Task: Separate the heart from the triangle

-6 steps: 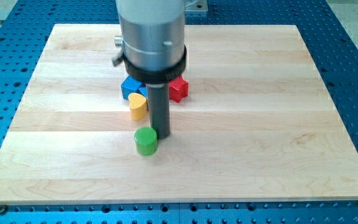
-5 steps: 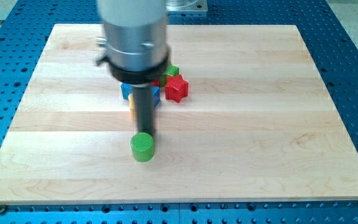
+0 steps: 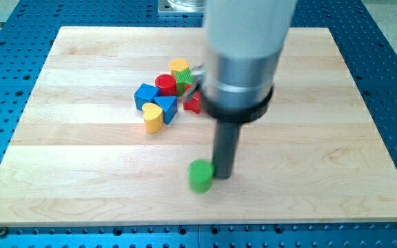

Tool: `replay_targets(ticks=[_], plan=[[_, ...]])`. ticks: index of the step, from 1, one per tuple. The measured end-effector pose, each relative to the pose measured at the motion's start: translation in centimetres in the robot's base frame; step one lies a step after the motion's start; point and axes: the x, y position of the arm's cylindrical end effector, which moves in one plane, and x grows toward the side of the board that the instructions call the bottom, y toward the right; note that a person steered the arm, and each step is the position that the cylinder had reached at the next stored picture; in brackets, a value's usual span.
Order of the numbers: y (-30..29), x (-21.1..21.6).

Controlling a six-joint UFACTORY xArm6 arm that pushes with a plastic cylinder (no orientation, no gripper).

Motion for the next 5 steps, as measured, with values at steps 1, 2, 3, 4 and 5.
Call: replay_targets(ticks=[1,2,3,4,5], plan=[[1.0,-3.5],[-5.9,-10.7],[-16.3,-10.6],[-22.9,-9.7],[-28.3,-15.3]])
